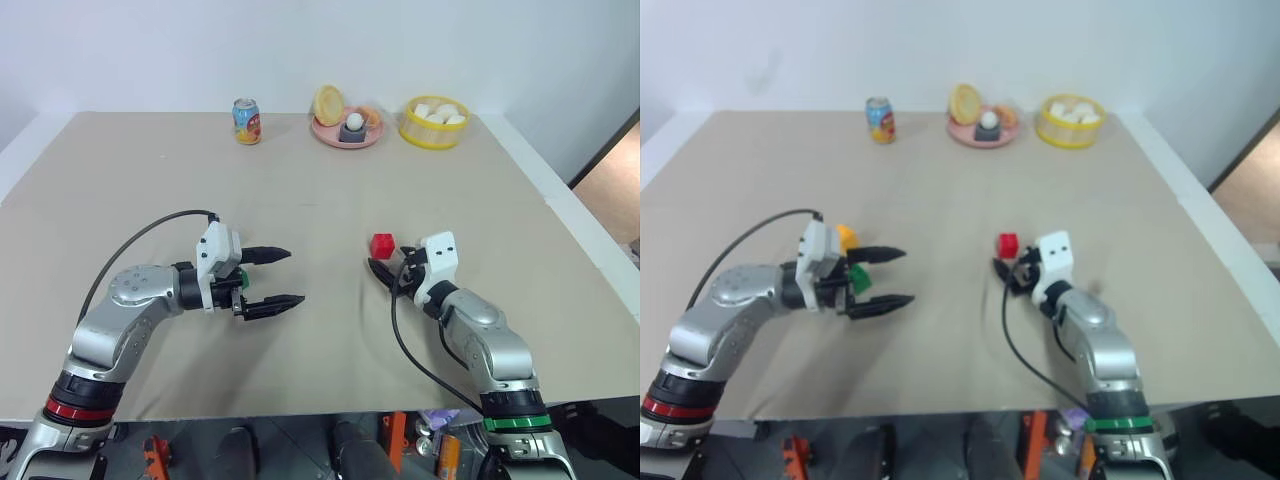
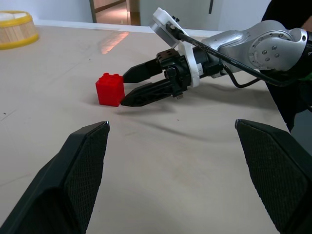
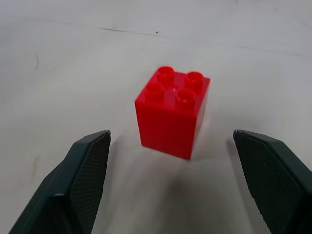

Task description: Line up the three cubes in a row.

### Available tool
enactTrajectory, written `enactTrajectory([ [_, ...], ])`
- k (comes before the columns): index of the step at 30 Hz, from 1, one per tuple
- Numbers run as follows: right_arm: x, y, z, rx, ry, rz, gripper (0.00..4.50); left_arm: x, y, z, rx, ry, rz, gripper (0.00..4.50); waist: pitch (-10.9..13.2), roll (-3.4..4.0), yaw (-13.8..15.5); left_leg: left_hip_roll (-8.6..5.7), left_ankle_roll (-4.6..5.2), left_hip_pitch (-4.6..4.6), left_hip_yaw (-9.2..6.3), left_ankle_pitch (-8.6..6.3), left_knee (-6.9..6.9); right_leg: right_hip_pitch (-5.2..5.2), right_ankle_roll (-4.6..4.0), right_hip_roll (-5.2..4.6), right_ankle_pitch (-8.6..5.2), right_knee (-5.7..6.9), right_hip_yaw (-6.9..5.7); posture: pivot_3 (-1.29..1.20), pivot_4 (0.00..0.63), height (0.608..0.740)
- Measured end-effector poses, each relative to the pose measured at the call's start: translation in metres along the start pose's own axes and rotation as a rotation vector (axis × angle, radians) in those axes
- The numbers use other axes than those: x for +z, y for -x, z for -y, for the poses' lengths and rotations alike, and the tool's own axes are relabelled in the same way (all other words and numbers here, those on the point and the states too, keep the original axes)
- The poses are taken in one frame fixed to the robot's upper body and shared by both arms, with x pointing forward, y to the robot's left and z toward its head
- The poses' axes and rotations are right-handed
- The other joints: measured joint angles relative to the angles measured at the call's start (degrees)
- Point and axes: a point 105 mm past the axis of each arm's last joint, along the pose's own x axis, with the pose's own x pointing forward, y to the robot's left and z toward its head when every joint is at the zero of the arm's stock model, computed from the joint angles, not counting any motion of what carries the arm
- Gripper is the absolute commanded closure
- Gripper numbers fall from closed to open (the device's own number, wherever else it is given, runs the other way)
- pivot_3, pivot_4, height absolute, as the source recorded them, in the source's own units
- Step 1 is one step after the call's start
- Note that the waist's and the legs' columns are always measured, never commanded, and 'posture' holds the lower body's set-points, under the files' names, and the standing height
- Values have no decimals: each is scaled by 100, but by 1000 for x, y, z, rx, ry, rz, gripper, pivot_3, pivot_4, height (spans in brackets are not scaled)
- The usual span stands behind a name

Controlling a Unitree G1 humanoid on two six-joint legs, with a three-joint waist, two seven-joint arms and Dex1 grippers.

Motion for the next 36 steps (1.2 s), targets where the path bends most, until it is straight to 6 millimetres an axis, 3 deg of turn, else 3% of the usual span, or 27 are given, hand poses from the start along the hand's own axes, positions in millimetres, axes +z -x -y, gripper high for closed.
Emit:
enactTrajectory([
  [11,-1,-5,0,-4,6,-11,326,1,-2,-2,20,2,14,230,0,0,-1,0,1,2,-5,1,0,1,9,3,7,1,0,0,150,740],
  [18,-7,-12,-16,14,-2,-23,326,-1,-2,-3,45,13,15,230,0,0,-1,0,0,1,-8,1,0,1,7,4,6,3,-1,0,150,740],
  [25,-9,-16,-12,-21,12,-33,326,-2,-5,1,70,22,36,230,0,1,-1,0,1,2,-11,4,1,3,5,5,7,3,-2,0,150,740],
  [34,-8,-21,-6,-46,28,-29,3267,-1,-5,1,91,19,41,157,0,0,-1,-1,-4,3,-13,15,1,5,1,5,12,3,-2,0,150,740],
  [36,-8,-22,-7,-46,27,-28,3297,-1,-3,1,94,18,42,157,0,1,-1,-1,-4,3,-13,15,1,5,1,5,12,3,-2,0,150,740],
])
